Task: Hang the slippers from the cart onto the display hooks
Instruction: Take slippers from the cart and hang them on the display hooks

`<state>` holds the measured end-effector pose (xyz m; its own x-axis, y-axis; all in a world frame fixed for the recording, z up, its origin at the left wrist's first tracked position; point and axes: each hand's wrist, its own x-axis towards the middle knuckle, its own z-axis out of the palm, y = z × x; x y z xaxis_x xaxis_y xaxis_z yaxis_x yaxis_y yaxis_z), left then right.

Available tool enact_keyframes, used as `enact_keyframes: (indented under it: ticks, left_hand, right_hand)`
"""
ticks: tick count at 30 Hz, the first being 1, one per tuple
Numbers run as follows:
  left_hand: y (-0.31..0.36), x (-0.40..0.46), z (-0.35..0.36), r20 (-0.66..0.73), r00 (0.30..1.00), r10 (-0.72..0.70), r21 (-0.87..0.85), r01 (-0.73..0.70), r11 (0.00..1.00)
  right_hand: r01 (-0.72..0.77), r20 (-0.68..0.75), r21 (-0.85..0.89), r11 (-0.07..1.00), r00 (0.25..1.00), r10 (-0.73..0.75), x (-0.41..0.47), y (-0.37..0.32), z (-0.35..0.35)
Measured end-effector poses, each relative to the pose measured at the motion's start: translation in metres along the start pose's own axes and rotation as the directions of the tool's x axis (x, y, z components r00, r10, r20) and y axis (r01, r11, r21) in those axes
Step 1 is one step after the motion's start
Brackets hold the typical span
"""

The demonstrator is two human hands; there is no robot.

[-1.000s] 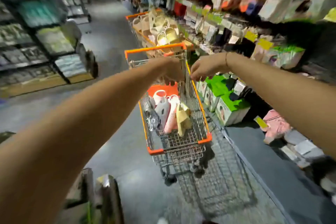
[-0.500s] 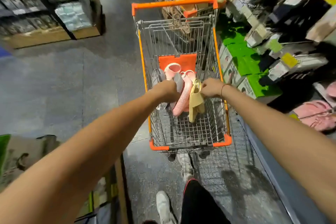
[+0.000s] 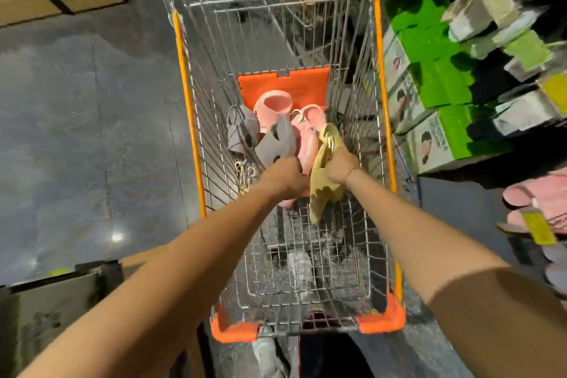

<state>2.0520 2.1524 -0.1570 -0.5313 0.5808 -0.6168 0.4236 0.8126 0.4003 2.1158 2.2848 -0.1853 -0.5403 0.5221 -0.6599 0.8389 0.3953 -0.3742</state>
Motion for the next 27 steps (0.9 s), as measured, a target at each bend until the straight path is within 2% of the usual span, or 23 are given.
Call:
enact_keyframes:
  ticks: [4,8,12,17,19,21,24,27]
  left_hand:
    - [-0.003,0.056,0.021,-0.046,0.999,-0.006,-0.087,0.002,0.996]
    - [-0.009,0.097,0.041,-0.076,0.992,0.096,-0.136,-0.106,0.985]
    - [-0.016,0.119,0.052,-0.121,0.981,0.154,-0.085,-0.165,0.983]
    - [-0.012,0.120,0.046,-0.175,0.982,0.070,-0.040,-0.078,0.996]
    - [-0.009,0.114,0.042,-0.166,0.986,0.030,-0.066,-0.042,0.997]
    - [-0.005,0.102,0.036,-0.146,0.989,0.033,-0.108,-0.049,0.993]
    - [0.001,0.073,0.025,-0.093,0.988,0.123,-0.092,-0.131,0.987]
    - [0.005,0.037,0.009,-0.181,0.964,0.193,-0.033,-0.202,0.979]
  right_hand:
    - [-0.029,-0.115,0.275,0.961,0.991,0.063,0.070,-0.005,0.009]
    - [0.004,-0.103,0.372,0.928,0.994,0.037,0.126,-0.010,0.018]
    - [-0.097,-0.110,0.533,0.841,0.977,0.182,0.150,-0.007,0.024]
    - [-0.183,-0.084,0.761,0.622,0.924,0.374,0.131,-0.005,0.023]
    - [-0.197,-0.062,0.790,0.580,0.916,0.396,0.115,-0.005,0.019]
    - [-0.195,-0.057,0.802,0.565,0.916,0.397,0.094,-0.007,0.012]
    - [-0.152,-0.054,0.854,0.497,0.925,0.376,0.060,-0.011,-0.001]
    - [-0.083,-0.049,0.890,0.448,0.960,0.276,0.008,-0.031,-0.026]
